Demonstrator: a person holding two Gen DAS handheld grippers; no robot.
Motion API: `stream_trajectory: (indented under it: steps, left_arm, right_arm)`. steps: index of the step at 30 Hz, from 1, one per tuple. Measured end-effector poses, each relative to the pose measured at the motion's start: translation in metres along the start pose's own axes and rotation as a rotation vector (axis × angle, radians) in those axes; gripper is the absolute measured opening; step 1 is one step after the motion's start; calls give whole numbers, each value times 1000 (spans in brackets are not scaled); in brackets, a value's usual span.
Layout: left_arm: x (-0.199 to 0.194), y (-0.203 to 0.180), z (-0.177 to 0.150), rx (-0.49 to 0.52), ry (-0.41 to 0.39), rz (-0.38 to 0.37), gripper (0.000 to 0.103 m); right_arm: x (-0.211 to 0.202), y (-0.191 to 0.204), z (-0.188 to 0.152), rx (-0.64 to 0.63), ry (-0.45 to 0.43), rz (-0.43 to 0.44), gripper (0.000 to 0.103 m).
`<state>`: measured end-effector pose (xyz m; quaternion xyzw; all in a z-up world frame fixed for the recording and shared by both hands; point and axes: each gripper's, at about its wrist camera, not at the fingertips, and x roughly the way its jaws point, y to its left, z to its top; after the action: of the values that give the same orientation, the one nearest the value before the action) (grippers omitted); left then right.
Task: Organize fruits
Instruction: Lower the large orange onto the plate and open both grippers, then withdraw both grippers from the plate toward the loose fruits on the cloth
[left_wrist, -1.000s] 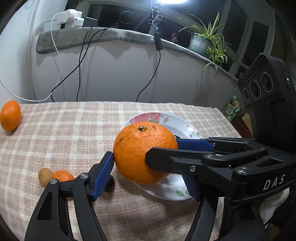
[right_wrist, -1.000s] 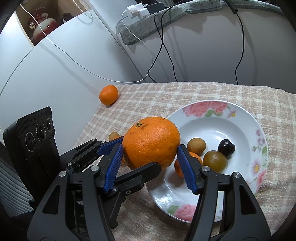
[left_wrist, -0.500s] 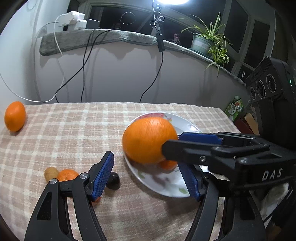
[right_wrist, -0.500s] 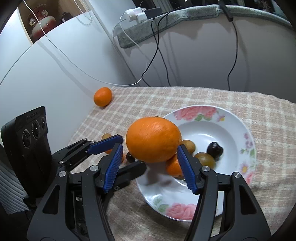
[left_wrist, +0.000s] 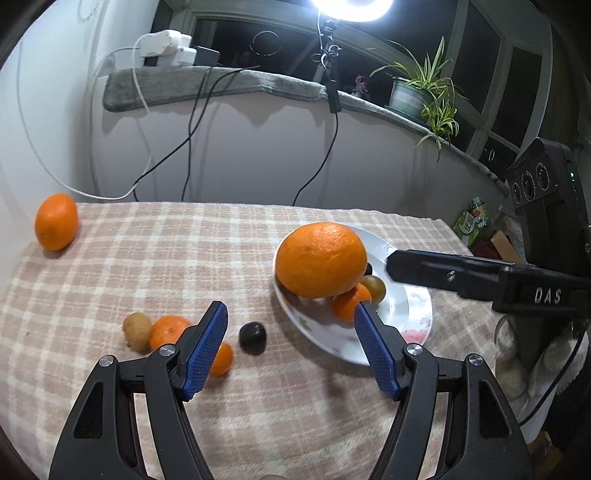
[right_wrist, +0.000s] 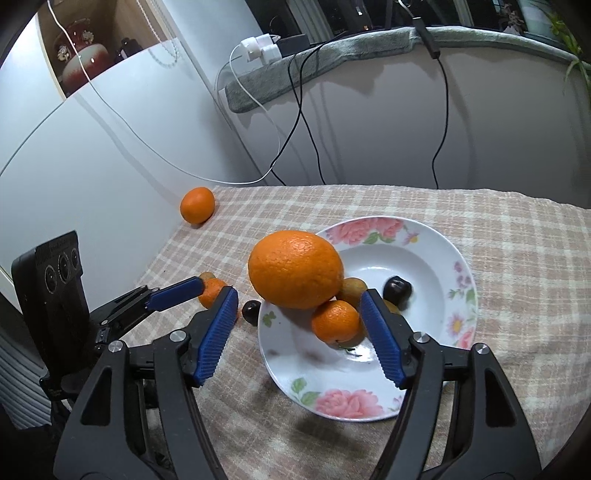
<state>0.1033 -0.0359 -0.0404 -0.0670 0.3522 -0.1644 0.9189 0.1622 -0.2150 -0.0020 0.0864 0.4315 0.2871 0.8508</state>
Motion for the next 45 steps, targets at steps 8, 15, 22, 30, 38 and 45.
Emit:
stream_trajectory:
  steps: [8,15,22,30,38,45]
  left_arm:
    - [-17,11,-13,0,-17,36,71]
    - [-31,22,-24,-4,-13,56,71]
    - [-41,42,-33,-34,-5,86,71]
    - [-44,69,-34,-83,-7,96,62]
    - [-34,84,-30,-90,7,74,47]
    - [-21,101,-23,-104,33,56,39]
  right_arm:
    - [-8,6,-8,-23,-4,-2,72]
    - [-8,25,-16,-97,6,-5,72]
    - [-2,57,-26,-228,23,8,72]
    - [17,88,-37,-324,51,27,72]
    - [46,104,-39,-360,102,55,57]
    - [70,116,-32,-395,130,50,50]
